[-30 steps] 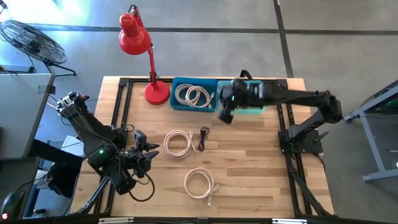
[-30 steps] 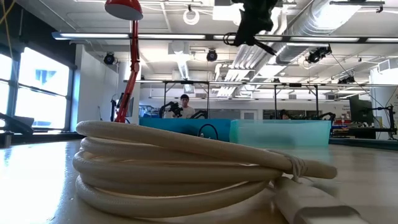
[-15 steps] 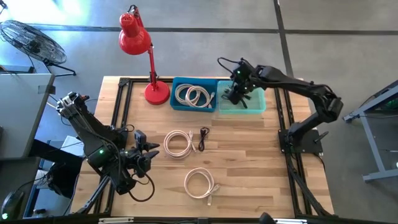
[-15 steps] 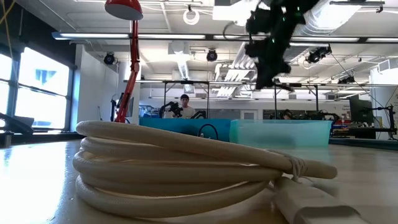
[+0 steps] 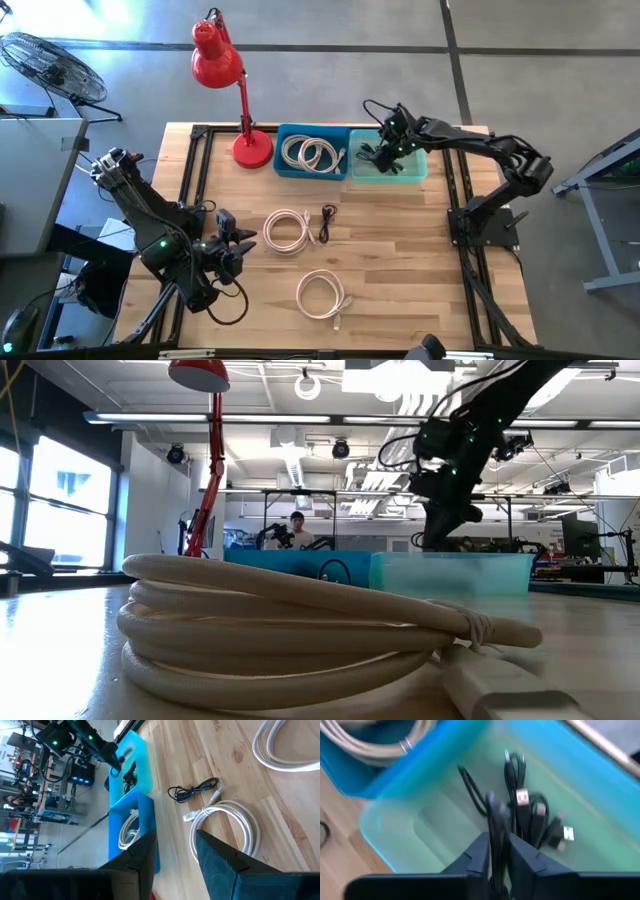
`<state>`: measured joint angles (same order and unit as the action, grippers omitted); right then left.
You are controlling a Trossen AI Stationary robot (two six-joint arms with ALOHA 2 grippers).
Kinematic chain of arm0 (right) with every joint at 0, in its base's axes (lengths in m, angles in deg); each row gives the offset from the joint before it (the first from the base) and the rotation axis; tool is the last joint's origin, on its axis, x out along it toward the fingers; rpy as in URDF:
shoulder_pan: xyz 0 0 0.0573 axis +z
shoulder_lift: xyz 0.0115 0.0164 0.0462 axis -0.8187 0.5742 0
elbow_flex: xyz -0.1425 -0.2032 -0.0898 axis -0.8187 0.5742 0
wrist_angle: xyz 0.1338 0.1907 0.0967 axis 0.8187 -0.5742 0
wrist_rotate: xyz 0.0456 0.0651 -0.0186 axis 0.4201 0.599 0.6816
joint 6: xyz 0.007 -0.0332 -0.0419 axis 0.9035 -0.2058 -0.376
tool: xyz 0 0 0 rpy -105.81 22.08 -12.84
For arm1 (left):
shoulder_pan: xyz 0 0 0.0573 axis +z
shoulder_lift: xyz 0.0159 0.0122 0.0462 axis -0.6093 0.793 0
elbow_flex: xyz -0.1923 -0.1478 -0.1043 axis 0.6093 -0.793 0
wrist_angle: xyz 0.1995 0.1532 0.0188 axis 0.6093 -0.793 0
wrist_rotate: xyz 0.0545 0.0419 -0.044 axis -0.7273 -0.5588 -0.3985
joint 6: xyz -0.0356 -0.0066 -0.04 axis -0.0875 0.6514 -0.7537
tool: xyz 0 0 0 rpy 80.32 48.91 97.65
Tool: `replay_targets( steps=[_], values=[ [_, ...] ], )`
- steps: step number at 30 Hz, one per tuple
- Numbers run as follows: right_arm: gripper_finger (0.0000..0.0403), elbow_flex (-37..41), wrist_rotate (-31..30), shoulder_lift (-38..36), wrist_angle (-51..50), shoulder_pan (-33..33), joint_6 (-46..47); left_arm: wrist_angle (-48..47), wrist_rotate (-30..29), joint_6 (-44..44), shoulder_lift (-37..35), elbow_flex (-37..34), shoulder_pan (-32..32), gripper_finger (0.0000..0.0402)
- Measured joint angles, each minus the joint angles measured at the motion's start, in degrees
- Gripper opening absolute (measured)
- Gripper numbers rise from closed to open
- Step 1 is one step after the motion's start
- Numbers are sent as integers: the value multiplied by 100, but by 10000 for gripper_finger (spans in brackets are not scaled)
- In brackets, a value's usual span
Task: Pick & Place USB Port
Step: Put the black charger cable into the green bin, then put the brown charger cable into the blue bin
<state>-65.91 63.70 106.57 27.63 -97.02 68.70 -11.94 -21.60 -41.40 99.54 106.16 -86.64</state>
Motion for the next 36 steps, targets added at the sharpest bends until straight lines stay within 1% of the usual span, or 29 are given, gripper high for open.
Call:
replay_targets(
  steps=[8,10,13,15,18,20,21,24,27,32,36],
  values=[
    [142,-359,5,0,-9,102,48,-2,8,0,2,0,1,133],
    [162,-530,132,0,-170,196,53,-2,24,0,0,0,2,133],
    [185,-855,574,-1,-420,407,-3,-2,26,-1,1,0,1,133],
    [194,-1008,993,-1,-522,645,-233,-2,27,-2,0,0,0,133],
    [198,-1093,1732,-2,-500,1202,-525,-2,28,-2,0,0,0,133],
    [198,-1097,1999,-2,-517,1681,-585,-2,28,-2,2,0,0,133],
    [198,-1097,2021,-2,-546,1938,-580,-4,30,-2,1,0,0,133],
    [199,-1097,1944,-2,-745,2730,-430,-7,64,-2,1,0,0,133],
    [199,-1097,1596,-2,-801,3519,97,-8,237,-9,0,0,0,133],
    [199,-1097,595,-2,-593,4780,1078,35,289,-151,102,0,-2,133],
    [199,-1097,-48,23,-93,5583,1941,68,341,-155,247,0,0,133]
  ],
)
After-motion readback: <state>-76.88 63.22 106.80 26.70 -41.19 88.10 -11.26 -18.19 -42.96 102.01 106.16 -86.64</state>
